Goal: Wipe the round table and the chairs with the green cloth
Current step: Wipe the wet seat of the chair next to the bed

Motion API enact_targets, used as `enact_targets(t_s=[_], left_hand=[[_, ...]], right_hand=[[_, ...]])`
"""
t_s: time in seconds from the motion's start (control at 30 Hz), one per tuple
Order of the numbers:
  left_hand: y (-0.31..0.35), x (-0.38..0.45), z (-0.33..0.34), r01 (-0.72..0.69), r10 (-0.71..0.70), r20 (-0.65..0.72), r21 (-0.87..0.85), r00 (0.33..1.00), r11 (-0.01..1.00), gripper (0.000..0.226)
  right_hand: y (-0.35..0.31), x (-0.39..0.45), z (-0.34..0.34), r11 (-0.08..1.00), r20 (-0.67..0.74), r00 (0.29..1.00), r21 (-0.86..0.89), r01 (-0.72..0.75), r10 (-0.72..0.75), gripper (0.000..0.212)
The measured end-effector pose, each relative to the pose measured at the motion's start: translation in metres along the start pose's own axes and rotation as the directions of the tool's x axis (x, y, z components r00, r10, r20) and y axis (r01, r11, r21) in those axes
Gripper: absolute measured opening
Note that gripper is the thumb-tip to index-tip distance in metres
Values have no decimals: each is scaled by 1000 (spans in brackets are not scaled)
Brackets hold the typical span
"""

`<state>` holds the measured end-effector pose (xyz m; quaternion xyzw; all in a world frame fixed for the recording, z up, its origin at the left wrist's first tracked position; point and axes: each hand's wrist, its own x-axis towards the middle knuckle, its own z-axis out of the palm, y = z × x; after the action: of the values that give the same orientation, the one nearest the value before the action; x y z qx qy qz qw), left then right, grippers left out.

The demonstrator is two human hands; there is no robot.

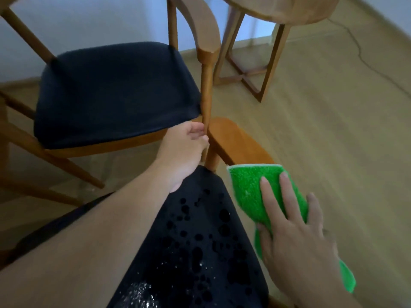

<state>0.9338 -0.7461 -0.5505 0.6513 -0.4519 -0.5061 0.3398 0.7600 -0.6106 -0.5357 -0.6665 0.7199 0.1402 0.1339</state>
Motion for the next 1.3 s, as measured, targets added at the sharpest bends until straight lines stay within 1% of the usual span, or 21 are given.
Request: enact_targets(t_s=[0.07, 0.2, 0.33, 0.4, 0.5, 0.57, 0.6, 0.63, 0.67, 0.7, 0.73, 0.77, 0.83, 0.9, 0.97, 1.0, 1.07, 1.1, 1.17, 1.23, 1.3], left_hand=[[-11, 0, -9, 82, -81, 13, -22, 997, 996, 22], [-40, -4, -33, 176, -176, 25, 21, 984, 984, 19], [-68, -13, -53, 268, -269, 49, 38, 962, 963, 19], [-81, -17, -64, 303, -307, 46, 64, 951, 951, 20], [-104, -21, -87, 316, -326, 28, 185, 945, 931, 24], [-119, -26, -106, 331, -332, -47, 298, 942, 895, 28], [-128, -30, -118, 340, -331, -87, 357, 939, 870, 32], [-138, -36, -129, 354, -336, -118, 415, 935, 838, 37], [-148, -41, -141, 375, -353, -138, 465, 926, 802, 41], [-157, -46, -153, 395, -374, -150, 512, 915, 763, 44], [-168, -50, -165, 413, -402, -151, 558, 903, 720, 46], [-178, -54, -176, 438, -446, -148, 606, 883, 664, 49], [-196, -61, -195, 514, -572, -179, 696, 800, 501, 67], [-211, -68, -209, 577, -641, -254, 732, 724, 362, 83], [-221, -78, -219, 628, -668, -302, 709, 680, 319, 92], [-226, -84, -223, 639, -672, -312, 702, 672, 313, 96], [-235, -94, -228, 610, -645, -302, 722, 702, 327, 98], [-239, -98, -231, 581, -625, -285, 742, 727, 336, 98], [-241, -101, -236, 525, -618, -243, 786, 748, 326, 96], [-242, -99, -245, 470, -638, -196, 833, 744, 292, 91], [-243, -96, -254, 442, -651, -168, 851, 741, 283, 86]], right_hand=[[-9, 19, -1, 999, -60, 998, -27, 31, -33, 82], [-38, 78, -17, 979, -213, 959, -124, 163, -186, 90], [-84, 128, -27, 927, -300, 903, -308, 215, -309, 68], [-100, 141, -25, 873, -297, 873, -423, 243, -387, 58], [-108, 145, -13, 764, -239, 843, -586, 271, -482, 64], [-110, 146, 5, 701, -176, 830, -642, 310, -528, 65], [-110, 147, 19, 733, -133, 845, -578, 357, -517, 61], [-110, 148, 32, 812, -70, 880, -426, 399, -470, 56], [-111, 148, 46, 901, 6, 918, -189, 390, -396, 55], [-111, 149, 61, 938, 88, 934, 39, 345, -347, 55], [-111, 148, 78, 932, 143, 936, 217, 289, -323, 54], [-111, 145, 95, 920, 165, 942, 317, 231, -293, 53], [-116, 136, 124, 940, 153, 962, 291, 176, -228, 52], [-129, 117, 145, 944, 131, 961, 262, 202, -242, 54], [-147, 79, 162, 906, 145, 912, 251, 342, -384, 62], [-156, 54, 171, 869, 163, 862, 227, 441, -480, 63], [-160, 18, 184, 801, 213, 772, 154, 578, -598, 55], [-157, 18, 185, 783, 223, 751, 123, 610, -621, 51], [-150, 48, 178, 802, 177, 787, 29, 596, -591, 52], [-151, 92, 164, 880, 121, 876, -32, 474, -467, 57], [-162, 118, 157, 944, 101, 939, 6, 330, -329, 60]])
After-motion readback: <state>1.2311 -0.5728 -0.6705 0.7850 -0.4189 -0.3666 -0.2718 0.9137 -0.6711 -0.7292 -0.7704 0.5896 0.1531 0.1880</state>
